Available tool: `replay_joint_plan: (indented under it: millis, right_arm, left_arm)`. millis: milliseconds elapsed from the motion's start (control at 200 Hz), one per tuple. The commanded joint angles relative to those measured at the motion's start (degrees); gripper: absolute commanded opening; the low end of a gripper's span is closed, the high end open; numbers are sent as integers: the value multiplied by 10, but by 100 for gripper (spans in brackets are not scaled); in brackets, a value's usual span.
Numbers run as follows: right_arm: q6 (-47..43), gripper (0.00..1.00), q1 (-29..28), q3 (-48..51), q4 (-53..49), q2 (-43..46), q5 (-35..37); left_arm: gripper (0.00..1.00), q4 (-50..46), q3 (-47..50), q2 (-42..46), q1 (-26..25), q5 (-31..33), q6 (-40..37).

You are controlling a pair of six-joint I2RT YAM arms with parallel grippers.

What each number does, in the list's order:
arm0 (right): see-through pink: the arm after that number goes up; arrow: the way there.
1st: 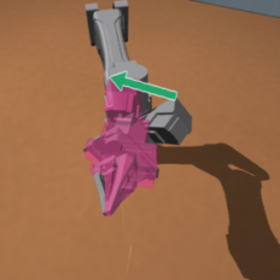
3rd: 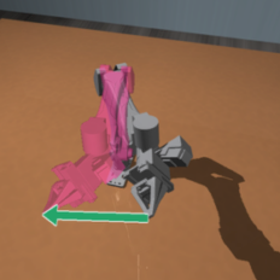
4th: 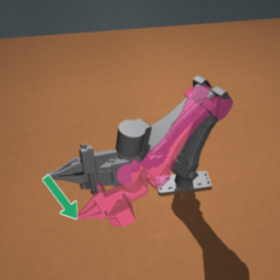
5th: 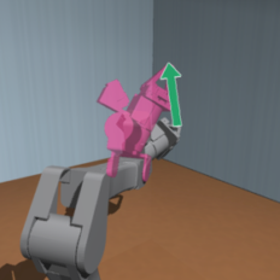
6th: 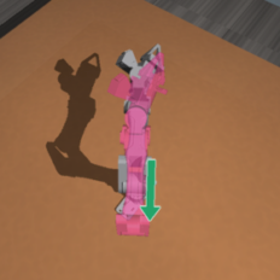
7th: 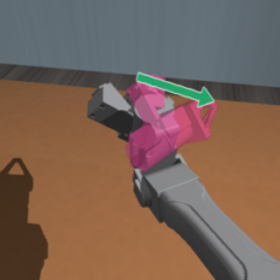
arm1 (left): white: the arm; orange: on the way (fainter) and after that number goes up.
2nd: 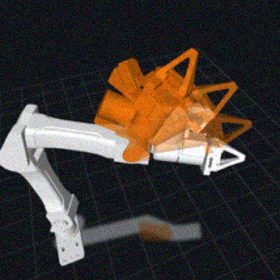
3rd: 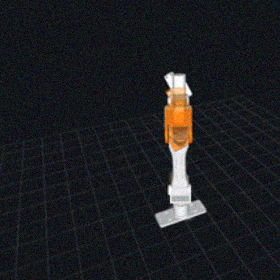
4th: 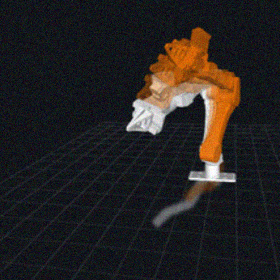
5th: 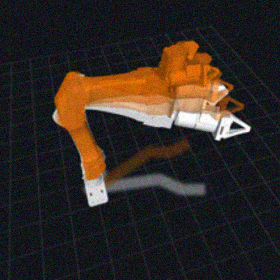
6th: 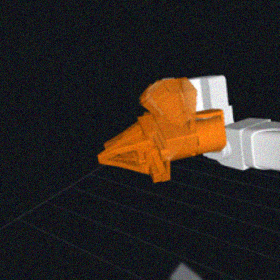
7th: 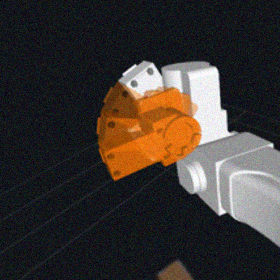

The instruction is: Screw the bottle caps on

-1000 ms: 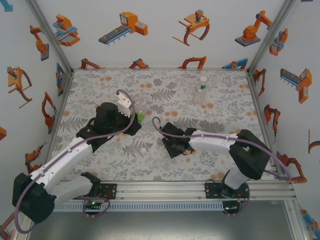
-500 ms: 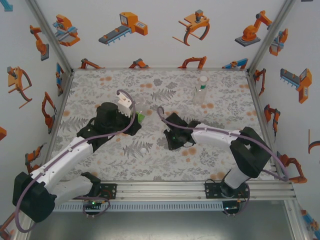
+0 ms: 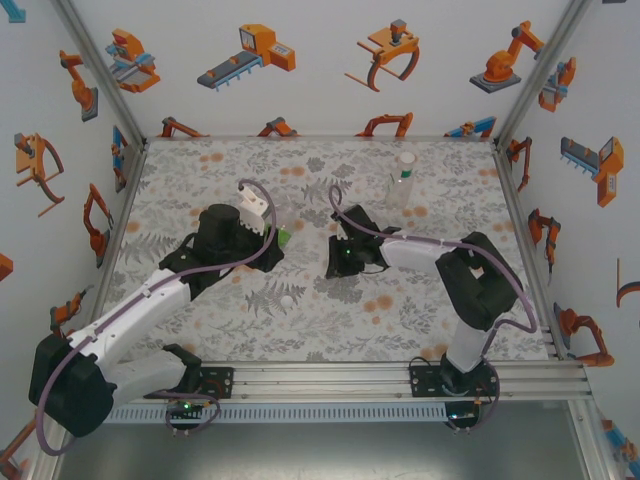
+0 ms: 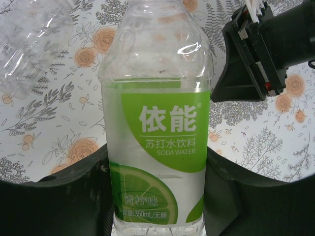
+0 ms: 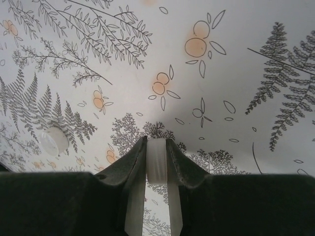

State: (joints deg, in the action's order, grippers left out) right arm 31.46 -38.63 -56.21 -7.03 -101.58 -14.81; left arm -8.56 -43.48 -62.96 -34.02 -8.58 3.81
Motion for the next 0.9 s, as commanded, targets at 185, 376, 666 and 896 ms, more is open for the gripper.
replay_joint_plan:
  millis: [185, 376, 666, 896]
  right_arm:
    - [-1, 45, 13, -24, -106, -13, 69]
    - [-3, 55, 12, -52, -156, -16, 105]
    - [-16, 36, 12, -58, -159, -14, 83]
    - [-9, 27, 15, -58, -131, -13, 35]
  left_arm:
    - [0, 11, -13, -4, 5, -4, 2]
    - [0, 0, -10, 6, 7, -1, 4]
    - [0, -11, -18, 8, 8, 2, 6]
    - [0, -17, -22, 11, 9, 3, 9]
